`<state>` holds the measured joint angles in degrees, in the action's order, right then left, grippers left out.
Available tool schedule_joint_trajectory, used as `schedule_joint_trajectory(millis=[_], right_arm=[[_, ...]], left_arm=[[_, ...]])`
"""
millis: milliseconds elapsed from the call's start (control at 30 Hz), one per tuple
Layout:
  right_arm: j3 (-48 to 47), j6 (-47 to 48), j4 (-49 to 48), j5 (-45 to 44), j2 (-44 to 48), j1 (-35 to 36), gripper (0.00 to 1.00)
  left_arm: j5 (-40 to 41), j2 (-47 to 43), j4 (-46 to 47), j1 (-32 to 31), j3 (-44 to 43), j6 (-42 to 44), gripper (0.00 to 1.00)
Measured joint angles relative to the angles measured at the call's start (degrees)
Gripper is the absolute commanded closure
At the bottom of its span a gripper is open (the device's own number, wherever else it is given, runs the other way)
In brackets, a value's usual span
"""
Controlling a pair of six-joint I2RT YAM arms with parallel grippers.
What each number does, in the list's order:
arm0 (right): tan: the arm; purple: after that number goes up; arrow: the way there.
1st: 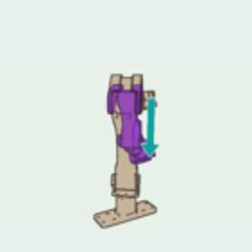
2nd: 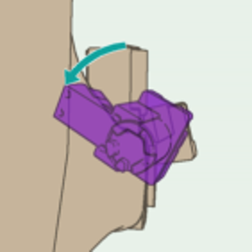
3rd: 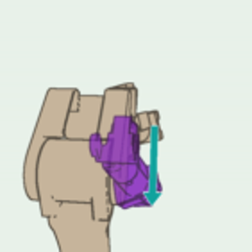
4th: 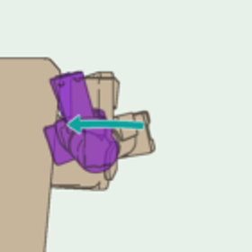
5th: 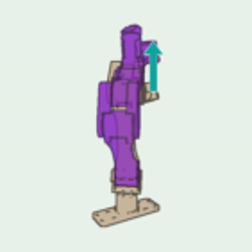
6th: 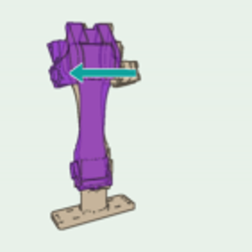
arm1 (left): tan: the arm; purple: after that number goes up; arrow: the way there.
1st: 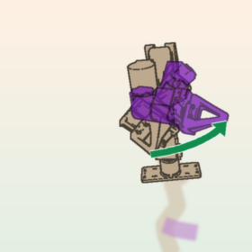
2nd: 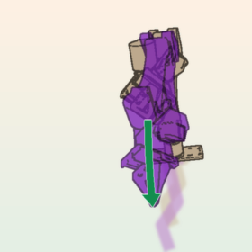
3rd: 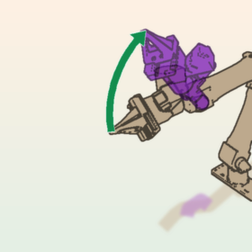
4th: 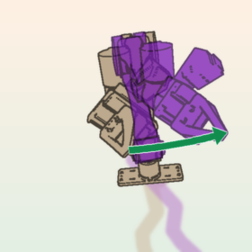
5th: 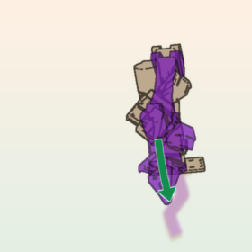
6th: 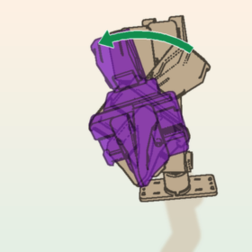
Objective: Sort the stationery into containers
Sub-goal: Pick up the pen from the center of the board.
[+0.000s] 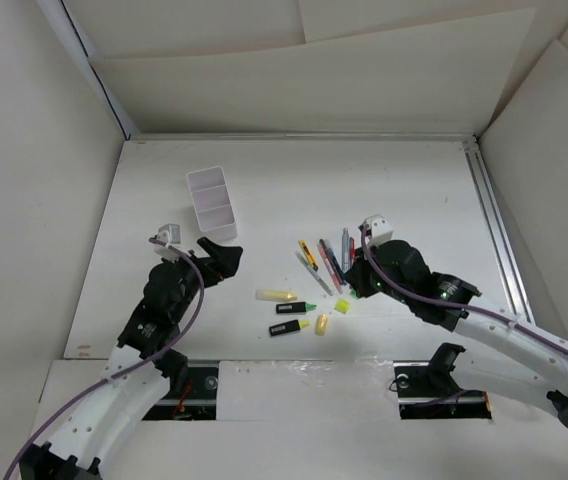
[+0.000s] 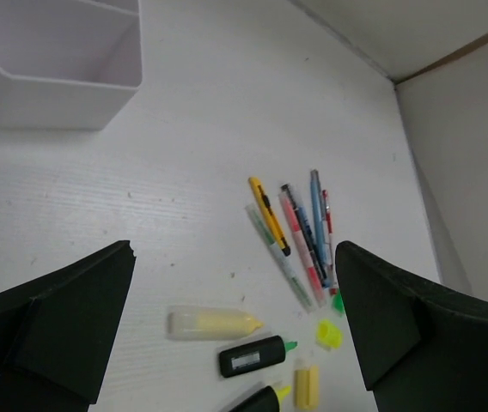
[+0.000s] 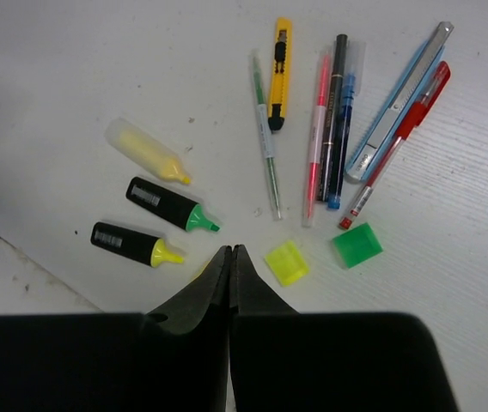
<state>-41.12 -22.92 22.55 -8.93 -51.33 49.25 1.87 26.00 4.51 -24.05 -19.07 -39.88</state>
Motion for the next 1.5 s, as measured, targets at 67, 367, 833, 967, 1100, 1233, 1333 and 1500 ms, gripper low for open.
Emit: schedule_joint_trajectory(millis=[67,367,833,967,1100,1233,1333,1500], right_arm=[[0.02,-0.04,-0.02,-1.05,-0.20,0.00,0.98],[0.04,-0.39,-0.59,-2.16,-0.92,0.15,0.90],[0.79,0.35,-2.05,-1.99,-5.31,1.07,0.71],[0.35,0.22,-2.54,-2.32,-6.71,1.18,0.57],[-1.40,1.99,-3.41,0.48,-11.96,1.79,0.54],[-2.03,4.55,-6.73,6.64,-18.43,2.34,0.53],[-3.30,5.88,-8.59,10.21,-23.96,2.99,0.46],[-9.75,9.40,-11.21,12.17,-34.69,5.70,0.42]], left_arm=[[0.81,1.09,-2.84,-0.02,-0.02,-0.13,0.00],[3.48,6.69,-4.42,-0.24,-0.24,0.44,0.48],[2.43,16.22,-9.75,-7.91,-7.93,-0.17,1.00],[9.42,24.79,-14.60,-18.40,-10.75,-3.87,0.81],[14.23,28.28,-18.58,-21.99,-12.37,-7.30,0.74],[18.60,21.70,-20.72,-21.99,-14.29,-9.62,0.75],[20.09,16.15,-20.17,-21.99,-15.19,-11.63,0.76],[18.99,13.99,-19.32,-21.94,-15.13,-13.84,1.00]])
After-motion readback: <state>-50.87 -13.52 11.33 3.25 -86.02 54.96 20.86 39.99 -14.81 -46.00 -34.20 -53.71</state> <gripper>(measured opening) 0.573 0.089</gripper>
